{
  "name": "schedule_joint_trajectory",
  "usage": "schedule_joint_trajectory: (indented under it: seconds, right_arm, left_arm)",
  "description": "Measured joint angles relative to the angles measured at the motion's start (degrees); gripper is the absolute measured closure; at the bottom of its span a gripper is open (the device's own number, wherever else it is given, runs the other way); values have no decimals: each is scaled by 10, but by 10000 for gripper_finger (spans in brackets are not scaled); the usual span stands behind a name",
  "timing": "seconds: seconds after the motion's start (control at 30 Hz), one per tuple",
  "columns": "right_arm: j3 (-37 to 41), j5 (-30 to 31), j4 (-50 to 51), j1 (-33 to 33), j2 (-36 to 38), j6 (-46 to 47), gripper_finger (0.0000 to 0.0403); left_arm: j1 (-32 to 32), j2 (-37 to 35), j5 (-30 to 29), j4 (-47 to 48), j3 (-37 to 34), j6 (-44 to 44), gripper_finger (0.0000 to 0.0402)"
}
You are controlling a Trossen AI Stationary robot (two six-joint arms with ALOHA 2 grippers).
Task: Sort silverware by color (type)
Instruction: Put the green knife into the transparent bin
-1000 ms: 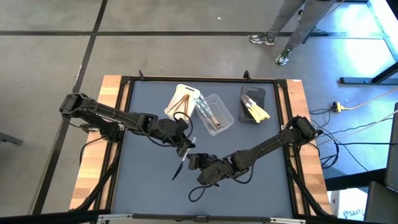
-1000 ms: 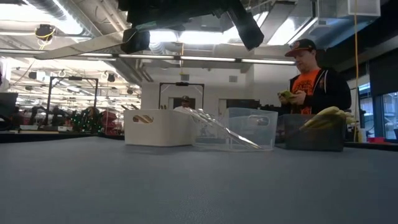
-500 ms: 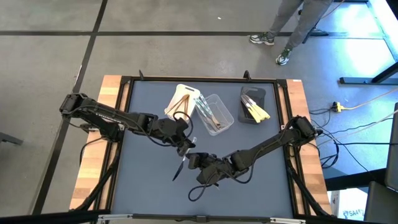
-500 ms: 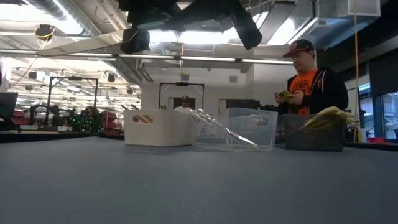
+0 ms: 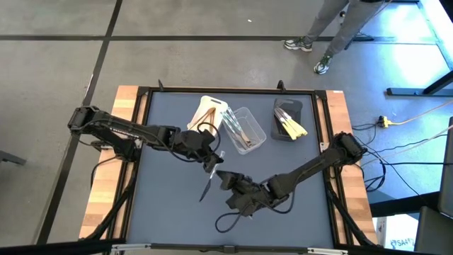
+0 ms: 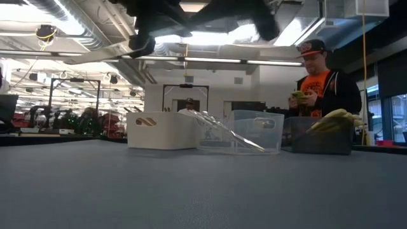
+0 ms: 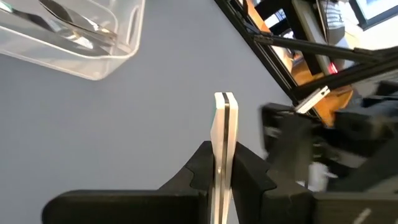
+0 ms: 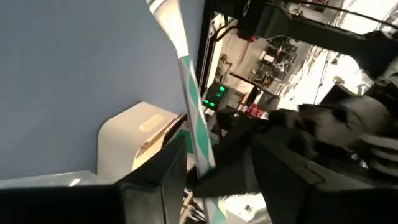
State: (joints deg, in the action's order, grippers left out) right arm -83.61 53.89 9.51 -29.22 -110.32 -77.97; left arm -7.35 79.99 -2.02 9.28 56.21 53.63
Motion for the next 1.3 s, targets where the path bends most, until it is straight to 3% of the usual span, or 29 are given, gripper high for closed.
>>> schedule_joint_trajectory:
  seconds: [0.23,0.47,0.8,1.03,1.3]
  right_arm:
    - [0,-4,145,-13,66,175,230]
    - [0,-2,366,-16,144,414,230]
    - [1,1,638,-16,248,745,230]
    - [103,10,664,-16,340,861,230]
    - [242,-4,617,-15,456,955,230]
  left_arm:
    - [24,0,-1,-10,0,-1,373]
    - [56,0,-9,-103,0,-23,373]
    - [114,19,-87,-222,0,-113,373]
    - [156,84,-95,-365,0,-135,373]
    - [198,150,-112,-477,1,-138,373]
